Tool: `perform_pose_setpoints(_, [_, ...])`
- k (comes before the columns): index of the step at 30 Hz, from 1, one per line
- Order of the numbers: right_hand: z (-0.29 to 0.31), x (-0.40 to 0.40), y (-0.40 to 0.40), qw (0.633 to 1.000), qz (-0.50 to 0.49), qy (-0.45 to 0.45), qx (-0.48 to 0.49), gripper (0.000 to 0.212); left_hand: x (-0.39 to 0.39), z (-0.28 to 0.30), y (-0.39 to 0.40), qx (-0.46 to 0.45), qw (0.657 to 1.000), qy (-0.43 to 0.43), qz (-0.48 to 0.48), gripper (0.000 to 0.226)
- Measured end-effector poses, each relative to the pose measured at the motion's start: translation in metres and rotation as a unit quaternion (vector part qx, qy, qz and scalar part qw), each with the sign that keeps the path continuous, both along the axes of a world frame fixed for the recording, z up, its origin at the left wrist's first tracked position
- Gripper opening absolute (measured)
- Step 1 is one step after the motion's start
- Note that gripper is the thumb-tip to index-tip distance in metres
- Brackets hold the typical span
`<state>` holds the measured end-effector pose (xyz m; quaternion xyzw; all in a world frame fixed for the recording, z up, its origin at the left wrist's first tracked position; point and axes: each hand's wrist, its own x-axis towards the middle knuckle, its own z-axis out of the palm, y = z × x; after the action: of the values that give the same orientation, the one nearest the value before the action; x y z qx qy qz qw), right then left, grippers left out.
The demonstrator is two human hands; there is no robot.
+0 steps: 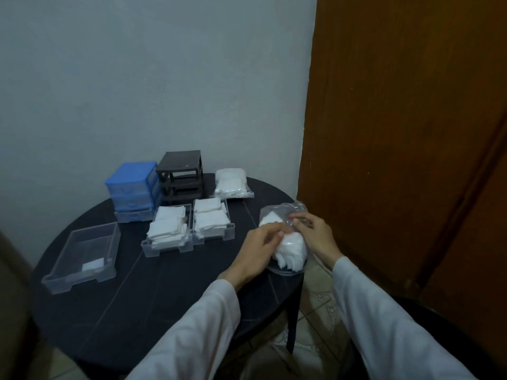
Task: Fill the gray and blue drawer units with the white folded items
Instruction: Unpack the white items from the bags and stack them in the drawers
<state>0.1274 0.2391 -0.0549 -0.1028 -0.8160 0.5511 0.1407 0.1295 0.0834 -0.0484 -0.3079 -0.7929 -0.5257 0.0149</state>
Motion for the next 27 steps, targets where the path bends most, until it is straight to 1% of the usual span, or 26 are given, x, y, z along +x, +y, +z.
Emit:
perform_pose_setpoints(2, [-0.001, 0.004, 0.003, 0.995, -0.043, 0.006, 0.090, 0.021, -0.001, -0.001, 0.001, -0.004, 1.000, -0.001, -0.003, 0.024])
perform_pose_setpoints(3, [-0.001, 0.008, 0.004, 0.990, -0.055, 0.021, 0.126, 0.021, -0.002, -0.001, 0.001, -0.013, 1.000, 0.005, -0.004, 0.024])
perform_pose_setpoints(4, [0.000, 0.013, 0.006, 0.988, -0.049, 0.041, 0.142, 0.021, -0.003, -0.001, 0.002, -0.023, 1.000, 0.012, -0.004, 0.025])
perform_pose_setpoints(6, [0.001, 0.022, 0.007, 0.989, 0.005, 0.060, 0.138, 0.020, -0.007, 0.000, 0.002, -0.035, 0.999, 0.018, 0.005, 0.025])
perform_pose_setpoints(8, [0.002, 0.027, 0.005, 0.987, 0.055, 0.048, 0.143, 0.022, -0.012, 0.001, 0.002, -0.041, 0.999, 0.015, 0.017, 0.026])
perform_pose_setpoints(9, [0.001, 0.027, 0.004, 0.986, 0.063, 0.046, 0.148, 0.022, -0.014, 0.002, 0.002, -0.048, 0.999, 0.014, 0.020, 0.027])
perform_pose_setpoints(12, [0.000, 0.021, 0.001, 0.987, 0.060, 0.038, 0.142, 0.024, -0.022, 0.003, 0.003, -0.068, 0.997, 0.013, 0.027, 0.027])
perform_pose_setpoints(17, [0.005, 0.013, -0.004, 0.990, 0.048, 0.022, 0.133, 0.026, -0.030, 0.003, 0.003, -0.074, 0.996, 0.014, 0.041, 0.027])
perform_pose_setpoints(20, [0.009, 0.014, -0.004, 0.990, 0.024, 0.038, 0.131, 0.025, -0.029, 0.007, -0.001, -0.053, 0.997, 0.016, 0.045, 0.027])
perform_pose_setpoints(24, [0.021, 0.014, -0.011, 0.987, 0.016, 0.072, 0.142, 0.025, -0.017, 0.021, -0.021, 0.007, 0.998, 0.015, 0.059, 0.031])
perform_pose_setpoints(27, [0.030, 0.012, -0.029, 0.981, 0.054, 0.074, 0.173, 0.028, -0.010, 0.030, -0.058, 0.006, 0.991, 0.068, 0.117, 0.032])
